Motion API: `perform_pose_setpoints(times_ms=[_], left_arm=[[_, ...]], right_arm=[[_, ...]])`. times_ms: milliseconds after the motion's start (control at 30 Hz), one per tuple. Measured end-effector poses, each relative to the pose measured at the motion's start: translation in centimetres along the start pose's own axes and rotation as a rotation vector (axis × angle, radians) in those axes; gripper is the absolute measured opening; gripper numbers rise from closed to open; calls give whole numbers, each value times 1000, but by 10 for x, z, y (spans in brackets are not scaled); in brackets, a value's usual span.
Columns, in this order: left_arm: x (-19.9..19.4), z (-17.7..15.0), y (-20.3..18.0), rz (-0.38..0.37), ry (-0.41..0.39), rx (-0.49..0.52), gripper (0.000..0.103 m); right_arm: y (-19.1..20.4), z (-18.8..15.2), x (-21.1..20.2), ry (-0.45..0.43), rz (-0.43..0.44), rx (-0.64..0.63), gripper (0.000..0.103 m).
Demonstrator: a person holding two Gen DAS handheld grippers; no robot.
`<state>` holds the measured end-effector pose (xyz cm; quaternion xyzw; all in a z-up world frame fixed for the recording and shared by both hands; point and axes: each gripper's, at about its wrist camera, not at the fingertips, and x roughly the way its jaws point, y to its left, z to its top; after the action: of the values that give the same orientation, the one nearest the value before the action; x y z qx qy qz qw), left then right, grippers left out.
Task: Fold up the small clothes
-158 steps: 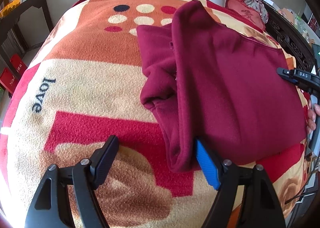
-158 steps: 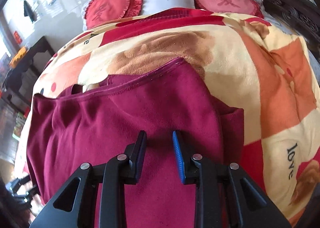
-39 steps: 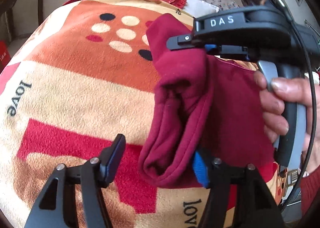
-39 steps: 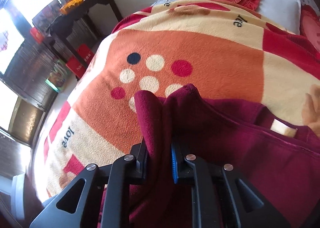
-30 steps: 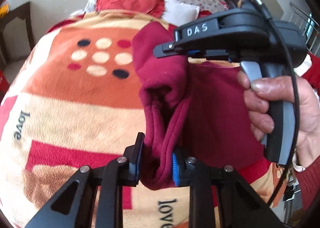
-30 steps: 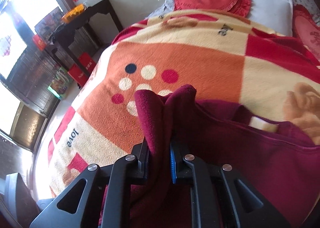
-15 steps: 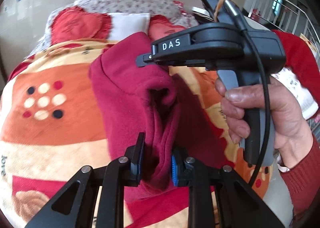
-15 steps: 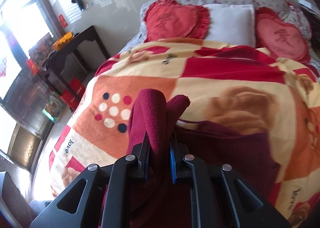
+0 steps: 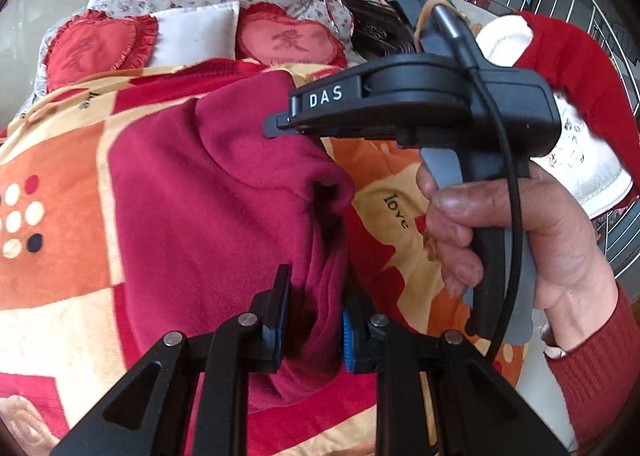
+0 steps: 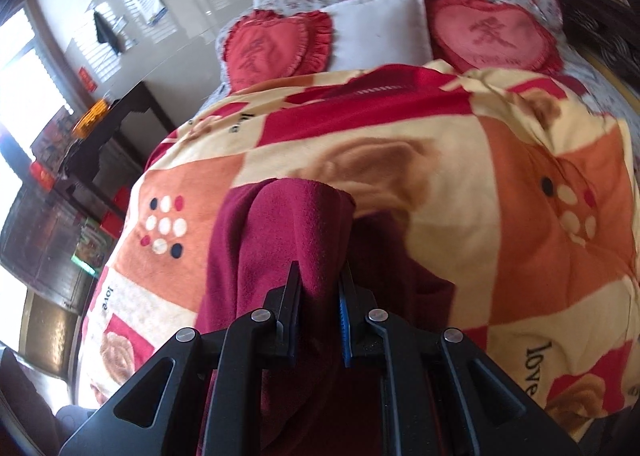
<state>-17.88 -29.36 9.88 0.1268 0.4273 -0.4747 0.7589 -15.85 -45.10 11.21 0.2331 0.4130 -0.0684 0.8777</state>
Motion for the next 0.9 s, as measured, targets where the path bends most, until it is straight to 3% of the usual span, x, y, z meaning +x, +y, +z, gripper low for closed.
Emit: perform_pose_setpoints(times_ms=[133, 200, 267, 367, 433, 567, 733, 867, 900], left_arm=[[15, -3, -7, 7, 26, 6, 26], [19, -5, -6, 4, 58, 7, 45], [13, -8, -2, 10, 61, 11, 60], [-7, -11, 13, 1, 31, 13, 73], [-20, -12, 27, 20, 9, 3, 75], [-37, -16, 51, 87, -24, -14, 75], [-35, -26, 69, 111, 2, -53, 75], [-14, -39, 75, 155, 56, -62, 75], [-7, -42, 77, 157, 78, -64, 75]], right_arm=[[-22, -10, 19, 26, -21, 49, 0], [-30, -16, 30, 44, -51, 69, 0], [-36, -18, 30, 40, -81, 78, 8], [-38, -20, 11, 15, -90, 95, 11], [-31, -22, -7, -15, -85, 79, 11], [6, -29, -31, -38, 6, -19, 11], [43, -51, -19, 48, 27, -161, 11], [37, -74, 5, 121, -185, -253, 11], [30, -81, 10, 130, -194, -246, 11]])
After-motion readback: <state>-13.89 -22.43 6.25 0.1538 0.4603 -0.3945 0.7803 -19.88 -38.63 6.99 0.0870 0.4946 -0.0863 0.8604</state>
